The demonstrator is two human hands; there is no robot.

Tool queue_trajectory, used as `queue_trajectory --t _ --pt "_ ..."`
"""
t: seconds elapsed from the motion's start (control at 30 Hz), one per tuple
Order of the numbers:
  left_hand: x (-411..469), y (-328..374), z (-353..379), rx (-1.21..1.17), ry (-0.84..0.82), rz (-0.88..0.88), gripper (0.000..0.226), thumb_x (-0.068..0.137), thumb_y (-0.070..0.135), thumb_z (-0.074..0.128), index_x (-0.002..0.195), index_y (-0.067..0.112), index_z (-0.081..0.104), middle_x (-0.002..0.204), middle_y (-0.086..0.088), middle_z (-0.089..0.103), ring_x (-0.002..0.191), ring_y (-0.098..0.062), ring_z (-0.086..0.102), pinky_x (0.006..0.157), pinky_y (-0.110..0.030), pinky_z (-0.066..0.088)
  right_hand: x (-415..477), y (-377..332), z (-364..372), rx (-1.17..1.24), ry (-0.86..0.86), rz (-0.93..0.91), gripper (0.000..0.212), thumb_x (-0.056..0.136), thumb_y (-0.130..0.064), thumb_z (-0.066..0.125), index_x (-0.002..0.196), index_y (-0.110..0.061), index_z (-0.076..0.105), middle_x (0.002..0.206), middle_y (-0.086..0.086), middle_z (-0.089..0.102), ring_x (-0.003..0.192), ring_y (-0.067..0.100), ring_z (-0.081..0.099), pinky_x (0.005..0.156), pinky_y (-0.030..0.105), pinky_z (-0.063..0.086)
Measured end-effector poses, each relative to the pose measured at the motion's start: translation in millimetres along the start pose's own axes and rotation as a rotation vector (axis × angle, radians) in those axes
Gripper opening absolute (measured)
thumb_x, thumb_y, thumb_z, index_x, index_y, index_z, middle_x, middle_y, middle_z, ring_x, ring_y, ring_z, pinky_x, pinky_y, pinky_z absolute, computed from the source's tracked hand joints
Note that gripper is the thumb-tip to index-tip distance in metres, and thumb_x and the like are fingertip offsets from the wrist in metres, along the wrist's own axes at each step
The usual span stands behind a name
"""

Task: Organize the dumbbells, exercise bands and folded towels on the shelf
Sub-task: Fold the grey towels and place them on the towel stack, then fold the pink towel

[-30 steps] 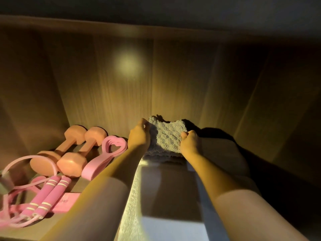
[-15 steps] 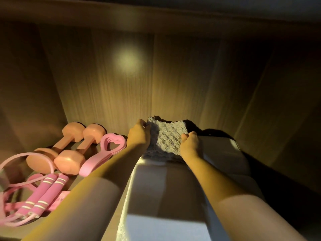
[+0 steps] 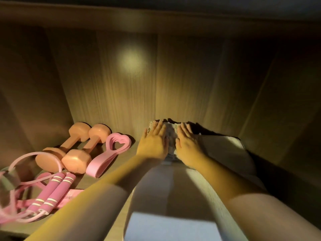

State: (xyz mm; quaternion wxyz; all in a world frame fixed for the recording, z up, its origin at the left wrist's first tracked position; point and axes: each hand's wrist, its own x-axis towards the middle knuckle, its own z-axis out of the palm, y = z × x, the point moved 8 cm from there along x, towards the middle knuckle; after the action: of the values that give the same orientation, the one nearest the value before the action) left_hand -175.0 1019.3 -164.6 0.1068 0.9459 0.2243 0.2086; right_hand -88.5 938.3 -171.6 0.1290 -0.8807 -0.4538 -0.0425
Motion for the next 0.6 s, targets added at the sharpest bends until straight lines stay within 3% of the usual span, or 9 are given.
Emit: queue_trajectory --t 0.07,0.17,0.3,0.6 --pt "-1 -5 18 0.071 -0.1 -0.026 0.058 0.103 0.038 0.019 0.157 0.024 0.002 0.164 0.003 -0.005 0.15 -0.017 -0.01 0.121 -0.047 0.0 1 4 16 -0.025 -0.053 0.015 0.057 0.105 -0.031 0.02 0.156 -0.014 0.0 0.164 0.001 -0.007 0.15 0.017 -0.009 0.119 0.05 0.001" --pt "-2 -14 34 0.137 -0.172 -0.041 0.066 0.093 0.047 0.009 0.156 0.032 -0.001 0.164 0.003 -0.01 0.15 -0.018 -0.013 0.119 -0.055 -0.003 3 10 27 -0.021 -0.094 0.042 0.059 0.105 -0.034 0.02 0.155 -0.013 -0.002 0.163 0.002 -0.01 0.15 0.016 -0.011 0.118 0.052 -0.003" --pt "-1 -19 45 0.153 -0.226 -0.099 0.061 0.1 0.044 0.022 0.156 0.031 0.001 0.164 -0.003 -0.007 0.15 -0.023 -0.01 0.118 -0.057 -0.003 2 12 41 -0.065 -0.139 0.064 0.06 0.105 -0.034 0.019 0.155 -0.011 -0.005 0.163 0.004 -0.011 0.15 0.019 -0.011 0.115 0.06 -0.003" --pt "-4 -19 47 0.177 -0.299 -0.199 0.064 0.1 0.046 0.021 0.156 0.025 0.0 0.164 -0.007 -0.007 0.15 -0.032 -0.006 0.119 -0.055 -0.001 1 15 42 -0.043 -0.168 0.123 0.059 0.104 -0.038 0.017 0.156 -0.016 -0.001 0.163 0.0 -0.008 0.15 0.02 -0.008 0.115 0.063 -0.008"
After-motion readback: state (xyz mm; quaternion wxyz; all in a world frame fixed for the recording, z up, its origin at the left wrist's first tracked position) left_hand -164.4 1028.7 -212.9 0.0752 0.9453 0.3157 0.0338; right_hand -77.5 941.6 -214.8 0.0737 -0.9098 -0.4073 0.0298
